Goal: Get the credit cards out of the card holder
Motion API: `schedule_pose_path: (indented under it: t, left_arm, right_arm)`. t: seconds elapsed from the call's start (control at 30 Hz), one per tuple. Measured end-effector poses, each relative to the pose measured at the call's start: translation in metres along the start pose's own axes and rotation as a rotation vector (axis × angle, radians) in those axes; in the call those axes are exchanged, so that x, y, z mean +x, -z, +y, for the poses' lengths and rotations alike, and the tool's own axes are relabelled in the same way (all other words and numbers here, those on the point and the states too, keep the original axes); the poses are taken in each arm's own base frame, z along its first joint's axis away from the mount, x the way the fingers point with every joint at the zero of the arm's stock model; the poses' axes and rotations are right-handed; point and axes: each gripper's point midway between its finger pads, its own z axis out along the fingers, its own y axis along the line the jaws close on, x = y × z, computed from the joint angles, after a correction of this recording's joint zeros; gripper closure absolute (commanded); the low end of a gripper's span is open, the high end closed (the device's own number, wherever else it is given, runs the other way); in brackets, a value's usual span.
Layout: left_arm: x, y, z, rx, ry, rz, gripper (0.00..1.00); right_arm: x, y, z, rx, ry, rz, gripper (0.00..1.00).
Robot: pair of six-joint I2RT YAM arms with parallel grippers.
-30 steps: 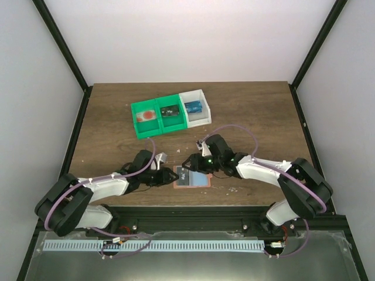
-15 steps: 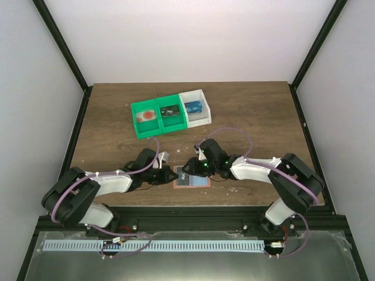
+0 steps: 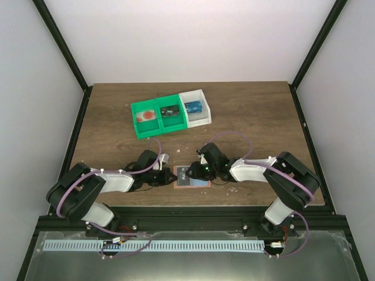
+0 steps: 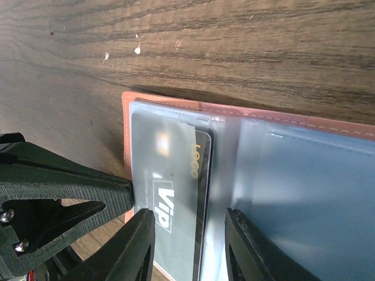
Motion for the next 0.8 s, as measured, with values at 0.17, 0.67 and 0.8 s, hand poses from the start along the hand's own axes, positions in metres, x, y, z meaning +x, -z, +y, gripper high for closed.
schedule_pose_path:
  t: [0.17, 0.67, 0.8]
  left_arm:
    - [-0.0001, -0.0007, 0.0001, 0.002, -0.001, 0.0, 1.0]
    - [-0.0004, -0.0008, -0.0001, 0.004, -0.003, -0.002, 1.0]
    - [-0.0004, -0.0008, -0.0001, 0.004, -0.002, -0.002, 1.0]
  right_arm:
    - [-0.0009, -0.0006, -0.0009, 0.006, 0.007, -0.007, 0.68]
    - [0.0004, -0.0076, -0.001, -0.01, 0.035, 0.005, 0.82]
    - [0.0008, -0.0089, -0.0012, -0.013, 0.036, 0.008, 0.86]
